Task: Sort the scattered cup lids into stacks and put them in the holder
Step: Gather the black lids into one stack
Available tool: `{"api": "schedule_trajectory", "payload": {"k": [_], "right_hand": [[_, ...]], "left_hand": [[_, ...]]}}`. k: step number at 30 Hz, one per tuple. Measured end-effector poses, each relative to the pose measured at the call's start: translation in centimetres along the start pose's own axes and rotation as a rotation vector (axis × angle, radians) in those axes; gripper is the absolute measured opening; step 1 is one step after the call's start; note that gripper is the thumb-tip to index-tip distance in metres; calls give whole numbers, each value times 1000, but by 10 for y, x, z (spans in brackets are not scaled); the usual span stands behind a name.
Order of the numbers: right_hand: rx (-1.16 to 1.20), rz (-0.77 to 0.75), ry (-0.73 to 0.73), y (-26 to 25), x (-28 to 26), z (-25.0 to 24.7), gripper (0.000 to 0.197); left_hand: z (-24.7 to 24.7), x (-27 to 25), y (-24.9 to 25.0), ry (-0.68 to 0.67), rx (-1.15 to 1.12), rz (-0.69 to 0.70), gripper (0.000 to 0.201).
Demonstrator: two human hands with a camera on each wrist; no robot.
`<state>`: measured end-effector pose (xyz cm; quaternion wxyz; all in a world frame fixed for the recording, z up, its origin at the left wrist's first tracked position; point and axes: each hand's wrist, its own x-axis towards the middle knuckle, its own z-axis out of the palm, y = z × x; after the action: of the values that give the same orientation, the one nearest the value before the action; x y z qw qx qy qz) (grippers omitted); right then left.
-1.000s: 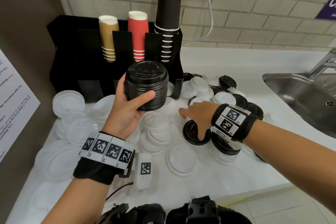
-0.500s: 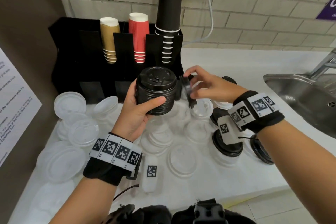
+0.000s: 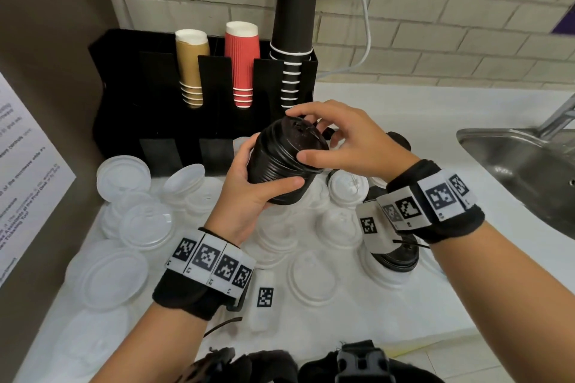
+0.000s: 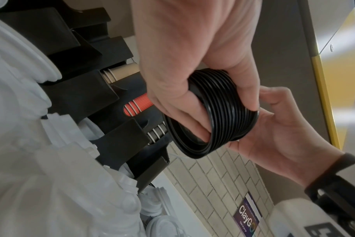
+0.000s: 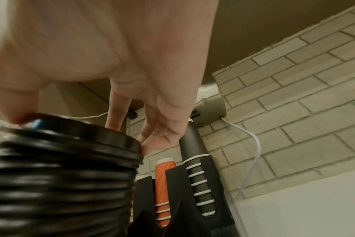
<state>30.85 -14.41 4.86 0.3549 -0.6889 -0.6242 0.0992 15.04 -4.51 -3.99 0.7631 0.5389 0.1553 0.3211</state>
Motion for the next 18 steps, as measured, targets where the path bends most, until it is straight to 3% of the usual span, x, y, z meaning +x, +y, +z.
{"api": "schedule_trajectory", "payload": {"k": [7, 18], "right_hand": [[-24, -5, -114, -1, 6, -7, 51], [-55, 27, -112, -5, -6, -3, 59]], "left_hand": [[3, -1, 0, -51, 36, -22, 85], [11, -3, -5, -72, 24, -42, 94]]}}
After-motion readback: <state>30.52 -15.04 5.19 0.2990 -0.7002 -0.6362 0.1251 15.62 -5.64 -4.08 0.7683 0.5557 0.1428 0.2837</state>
